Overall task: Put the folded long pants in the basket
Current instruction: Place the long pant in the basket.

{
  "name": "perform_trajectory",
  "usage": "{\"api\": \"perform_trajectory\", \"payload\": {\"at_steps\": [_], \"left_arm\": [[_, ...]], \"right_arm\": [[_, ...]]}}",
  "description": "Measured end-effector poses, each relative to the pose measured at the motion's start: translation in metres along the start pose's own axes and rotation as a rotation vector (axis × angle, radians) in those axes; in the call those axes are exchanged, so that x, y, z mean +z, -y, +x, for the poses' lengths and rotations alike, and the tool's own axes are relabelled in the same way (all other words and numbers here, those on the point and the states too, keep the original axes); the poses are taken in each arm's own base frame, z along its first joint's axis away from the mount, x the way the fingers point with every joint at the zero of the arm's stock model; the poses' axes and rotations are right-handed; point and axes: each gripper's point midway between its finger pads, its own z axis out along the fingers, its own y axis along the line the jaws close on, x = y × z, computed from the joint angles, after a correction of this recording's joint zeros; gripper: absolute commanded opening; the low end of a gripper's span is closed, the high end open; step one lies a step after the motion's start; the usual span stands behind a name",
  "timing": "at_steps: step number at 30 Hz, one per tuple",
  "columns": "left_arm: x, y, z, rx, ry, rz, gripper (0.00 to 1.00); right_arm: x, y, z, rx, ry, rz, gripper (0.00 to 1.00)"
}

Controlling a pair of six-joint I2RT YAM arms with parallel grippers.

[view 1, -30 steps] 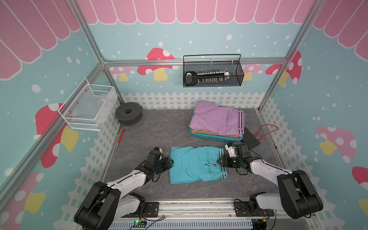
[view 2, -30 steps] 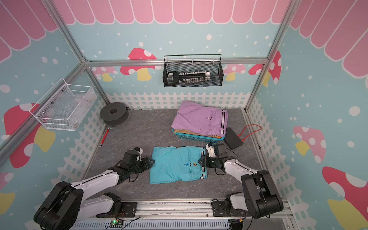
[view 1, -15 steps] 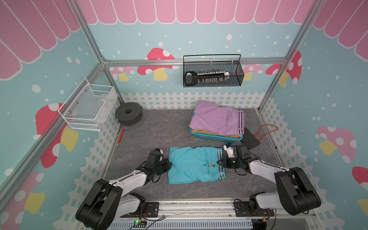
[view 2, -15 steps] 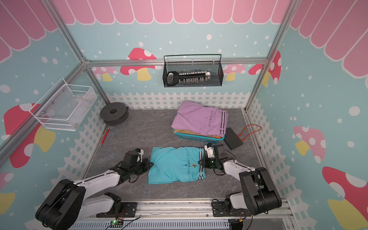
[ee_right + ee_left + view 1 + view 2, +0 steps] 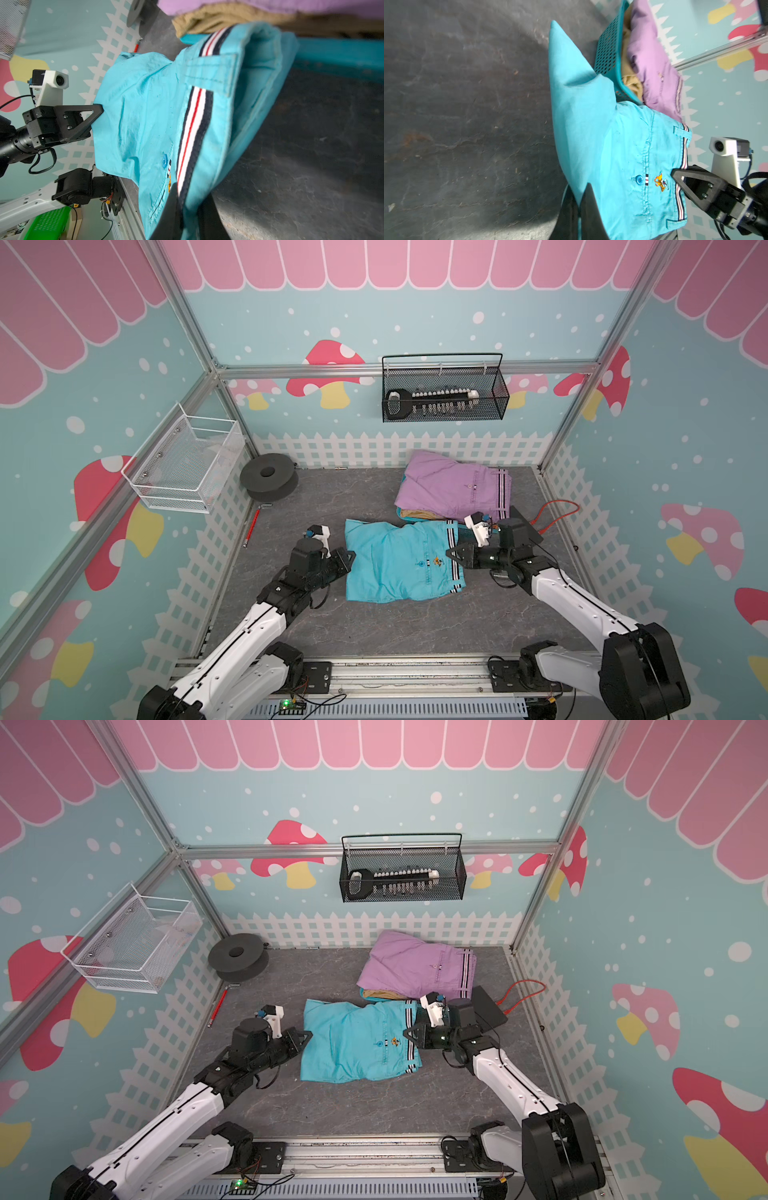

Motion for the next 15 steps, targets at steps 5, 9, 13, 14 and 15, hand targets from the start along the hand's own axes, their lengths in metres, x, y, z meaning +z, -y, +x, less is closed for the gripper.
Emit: {"api": "perform_trajectory", "payload": {"at_steps": [5,9,13,14,15], "left_arm": [[-0.015,0.038,-0.039,0.040,0.066,0.025,0.00],[-0.003,0.079,-0.078,0.084,0.073,0.045,0.00],[0.020,0.118,-0.117,0.133,0.075,0.080,0.00],[0.027,0.127,-0.127,0.146,0.076,0.088,0.00],[0.034,0.136,-0.136,0.160,0.076,0.100,0.00]], "right_arm": [[-0.009,-0.022,-0.038,-0.052,0.047,-0.009,0.00],[-0.008,-0.032,-0.083,-0.085,0.085,0.019,0.00],[-0.014,-0.024,-0.126,-0.082,0.143,0.062,0.00],[-0.019,-0.018,-0.137,-0.074,0.164,0.081,0.00],[-0.024,-0.011,-0.146,-0.064,0.184,0.099,0.00]]}}
